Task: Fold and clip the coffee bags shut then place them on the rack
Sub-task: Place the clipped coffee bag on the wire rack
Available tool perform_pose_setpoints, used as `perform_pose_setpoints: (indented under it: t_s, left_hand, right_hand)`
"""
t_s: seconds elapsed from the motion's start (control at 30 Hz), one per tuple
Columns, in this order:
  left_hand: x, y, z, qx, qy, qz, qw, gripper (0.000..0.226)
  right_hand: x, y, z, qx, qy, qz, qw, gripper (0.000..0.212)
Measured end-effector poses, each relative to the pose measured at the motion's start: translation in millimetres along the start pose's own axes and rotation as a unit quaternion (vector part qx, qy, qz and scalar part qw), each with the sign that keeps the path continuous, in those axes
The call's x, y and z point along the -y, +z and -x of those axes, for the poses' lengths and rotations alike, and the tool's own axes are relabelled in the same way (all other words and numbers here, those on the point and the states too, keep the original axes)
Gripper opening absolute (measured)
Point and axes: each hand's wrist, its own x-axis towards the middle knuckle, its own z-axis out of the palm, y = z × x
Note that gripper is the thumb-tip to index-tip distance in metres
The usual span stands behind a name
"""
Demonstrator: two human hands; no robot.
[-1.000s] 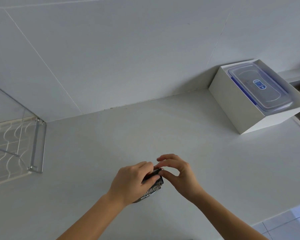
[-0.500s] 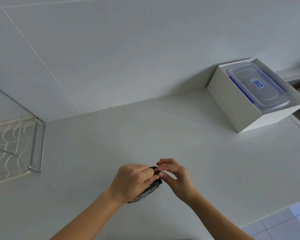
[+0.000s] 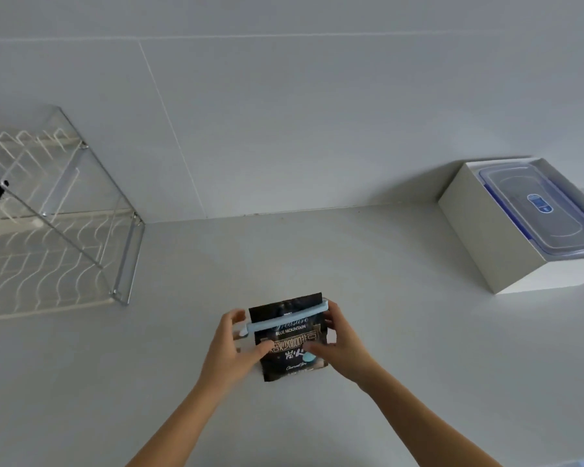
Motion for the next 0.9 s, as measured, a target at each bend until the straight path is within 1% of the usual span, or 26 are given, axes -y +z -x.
perform_pose_setpoints:
  t_s: [0.03,0.1,0.2,0.27,0.33,0.4,0.47,0.53,0.67,0.77,0.83,0.9]
  left_hand:
    - [8,2,3,0.016,-0.027,0.044,0.999,0.051]
    - [18,3,11,0.025,-0.018,0.062,0.998,0.042]
    - [20,-12,17,-0.039,0.006,0.05,0.998,0.034]
    - [14,-31,21,-0.066,0.031,0.043,0.996,0.036]
    - [3,-55,24,-0.077,0.067,0.048,0.994,0.045]
    - [-13,-82,29,-0.098,0.112,0.048,0.988,0.052]
    - [-27,-113,33,-0.132,0.154,0.036,0.978,0.058]
    - [-41,-145,39,-0.16,0.184,0.035,0.969,0.064]
    - [-70,-222,55,-0.186,0.21,0.088,0.956,0.064]
    - [-90,-288,57,-0.208,0.227,0.092,0.947,0.064]
    - [-101,-331,51,-0.212,0.251,0.095,0.94,0.066]
    - [-107,-366,43,-0.211,0.27,0.099,0.934,0.064]
  right_hand:
    - [1,4,-1,-0.018,0.002,0.012,1.0,0.061]
    - [3,15,0,-0.041,0.004,0.016,0.999,0.052]
    - [12,37,2,-0.062,-0.007,0.016,0.998,0.05]
    - [27,52,0,-0.079,-0.023,0.013,0.997,0.05]
    - [50,70,-5,-0.099,-0.044,0.003,0.994,0.05]
    - [78,89,-11,-0.113,-0.075,-0.009,0.991,0.056]
    - [112,110,-18,-0.125,-0.117,-0.027,0.985,0.069]
    - [147,127,-24,-0.134,-0.166,-0.04,0.976,0.076]
    - [230,166,-40,-0.138,-0.256,-0.048,0.955,0.075]
    - [292,194,-57,-0.119,-0.312,-0.044,0.941,0.074]
    - [328,213,-73,-0.104,-0.336,-0.04,0.935,0.072]
    - [357,230,-89,-0.085,-0.348,-0.014,0.934,0.066]
